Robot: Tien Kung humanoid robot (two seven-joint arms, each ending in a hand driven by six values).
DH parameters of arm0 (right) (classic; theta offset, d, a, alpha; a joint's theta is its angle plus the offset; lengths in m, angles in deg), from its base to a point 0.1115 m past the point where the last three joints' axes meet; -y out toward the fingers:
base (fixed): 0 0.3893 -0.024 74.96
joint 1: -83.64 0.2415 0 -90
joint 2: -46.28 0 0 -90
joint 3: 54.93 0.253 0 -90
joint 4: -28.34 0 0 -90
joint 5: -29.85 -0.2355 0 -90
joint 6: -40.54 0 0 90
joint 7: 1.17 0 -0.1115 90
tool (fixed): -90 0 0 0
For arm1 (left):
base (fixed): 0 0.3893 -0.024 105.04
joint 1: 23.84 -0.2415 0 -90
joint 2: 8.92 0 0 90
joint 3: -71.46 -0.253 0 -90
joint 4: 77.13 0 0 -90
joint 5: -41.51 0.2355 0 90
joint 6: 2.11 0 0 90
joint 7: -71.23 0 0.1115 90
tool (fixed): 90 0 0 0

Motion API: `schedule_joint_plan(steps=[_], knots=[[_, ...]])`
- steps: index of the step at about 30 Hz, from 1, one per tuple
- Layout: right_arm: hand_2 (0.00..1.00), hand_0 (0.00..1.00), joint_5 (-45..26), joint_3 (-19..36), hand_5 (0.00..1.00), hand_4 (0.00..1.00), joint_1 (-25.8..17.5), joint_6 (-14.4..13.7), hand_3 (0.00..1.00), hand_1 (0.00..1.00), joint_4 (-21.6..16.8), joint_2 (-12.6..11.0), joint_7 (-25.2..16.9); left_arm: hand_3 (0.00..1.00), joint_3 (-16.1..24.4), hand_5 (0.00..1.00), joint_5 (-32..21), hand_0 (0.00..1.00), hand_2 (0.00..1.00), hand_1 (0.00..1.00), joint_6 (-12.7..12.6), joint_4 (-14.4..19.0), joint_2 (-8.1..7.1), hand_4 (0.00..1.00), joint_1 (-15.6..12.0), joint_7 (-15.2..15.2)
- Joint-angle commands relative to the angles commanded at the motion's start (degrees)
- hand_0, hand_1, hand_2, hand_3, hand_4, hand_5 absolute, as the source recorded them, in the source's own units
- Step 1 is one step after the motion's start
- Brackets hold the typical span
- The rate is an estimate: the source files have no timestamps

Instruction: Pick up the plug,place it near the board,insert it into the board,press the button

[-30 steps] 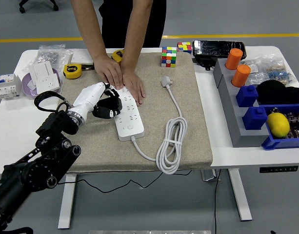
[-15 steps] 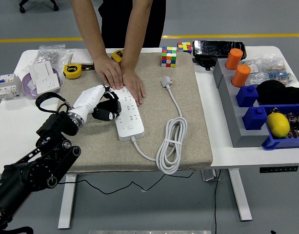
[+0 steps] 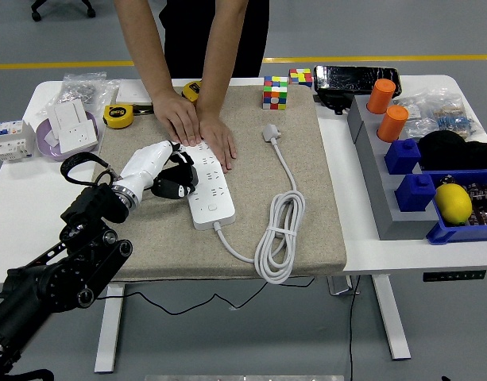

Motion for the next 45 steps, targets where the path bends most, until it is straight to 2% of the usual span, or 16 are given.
schedule_joint_plan(steps=[7,8,13,14,19,20,25,26,31,32,35,37,38,43,44,45], knots=[[0.740,0.841,-0.1,0.1,0.873,0.998,0.1,0.0,0.773,0.752,0.0,0.0,-0.1,0.408,-0.3,0.002,-0.4,0.805,0.446,0.656,0.2,-0.3,0.11,0.519,0.4,-0.2],[0.740,0.841,-0.1,0.1,0.874,0.998,0.1,0.0,0.773,0.752,0.0,0.0,0.0,0.536,-0.3,0.016,-0.7,0.825,0.581,0.773,0.3,-0.3,0.12,0.652,0.4,-0.2],[0.740,0.841,0.0,0.3,0.874,0.998,0.1,0.0,0.773,0.752,0.0,0.0,-0.1,0.536,-0.1,0.016,-1.9,0.825,0.581,0.773,1.1,-0.5,0.11,0.652,0.4,-0.4],[0.739,0.841,-0.1,0.3,0.874,0.998,0.1,0.0,0.773,0.752,0.0,0.0,-0.1,0.682,0.0,0.112,-2.0,0.861,0.782,0.864,1.1,-0.5,0.10,0.839,0.4,-0.4],[0.739,0.841,0.2,0.9,0.874,0.998,0.2,0.2,0.773,0.752,0.0,0.0,-0.2,0.682,0.2,0.112,-2.6,0.861,0.782,0.864,1.7,-0.3,-0.02,0.839,0.5,-0.4],[0.740,0.843,0.2,0.9,0.876,0.998,0.2,0.2,0.773,0.752,0.0,0.0,-0.2,0.828,0.2,0.178,-2.7,0.884,0.849,0.898,1.8,-0.3,-0.02,0.957,0.4,-0.4],[0.740,0.843,0.2,1.1,0.876,0.998,0.3,0.2,0.773,0.752,0.0,0.0,-0.3,0.828,0.4,0.178,-3.1,0.884,0.849,0.898,2.6,0.1,-0.06,0.957,0.4,-0.5],[0.740,0.843,0.2,1.1,0.875,0.998,0.3,0.2,0.773,0.753,0.0,0.0,-0.3,0.884,0.5,0.245,-3.2,0.899,0.888,0.938,2.8,0.2,-0.07,0.998,0.4,-0.5],[0.740,0.843,0.2,1.1,0.875,0.998,0.2,0.2,0.773,0.753,0.0,0.1,-0.3,0.884,0.6,0.245,-3.6,0.899,0.888,0.938,3.9,1.3,-0.24,0.998,0.1,-0.4],[0.740,0.843,0.2,1.1,0.878,0.998,0.2,0.2,0.774,0.753,0.0,0.1,-0.3,0.918,0.6,0.436,-3.9,0.943,0.947,0.980,4.2,1.9,-0.31,0.998,0.0,-0.4],[0.740,0.843,0.2,1.1,0.878,0.998,0.2,0.2,0.774,0.753,0.0,0.0,-0.3,0.918,1.5,0.436,-5.7,0.943,0.947,0.980,5.1,4.7,-0.42,0.998,-1.1,-0.4],[0.740,0.843,0.2,1.0,0.878,0.998,0.2,0.1,0.774,0.753,0.0,0.1,-0.3,0.918,2.3,0.436,-7.5,0.943,0.947,0.980,4.6,6.8,-0.40,0.998,-2.1,-0.6],[0.740,0.843,0.2,1.0,0.878,0.998,0.2,0.1,0.774,0.754,0.0,0.1,-0.3,0.963,2.7,0.839,-8.9,0.998,0.990,0.998,4.0,8.4,-0.37,0.998,-2.8,-0.8],[0.740,0.843,0.4,1.1,0.878,0.998,-0.1,0.1,0.774,0.754,0.0,0.1,-0.3,0.963,4.1,0.839,-14.9,0.998,0.990,0.998,-2.0,15.5,-0.05,0.998,-6.9,-1.5],[0.740,0.844,0.4,1.1,0.879,0.998,-0.1,0.1,0.773,0.754,0.0,0.1,-0.3,0.960,4.1,0.998,-15.2,0.998,0.996,0.998,-2.3,16.1,-0.04,0.998,-7.1,-1.4],[0.740,0.844,0.5,1.1,0.879,0.998,-0.2,0.1,0.773,0.754,0.0,0.1,-0.2,0.960,4.0,0.998,-15.9,0.998,0.996,0.998,-3.3,17.8,-0.15,0.998,-8.5,-0.8]])
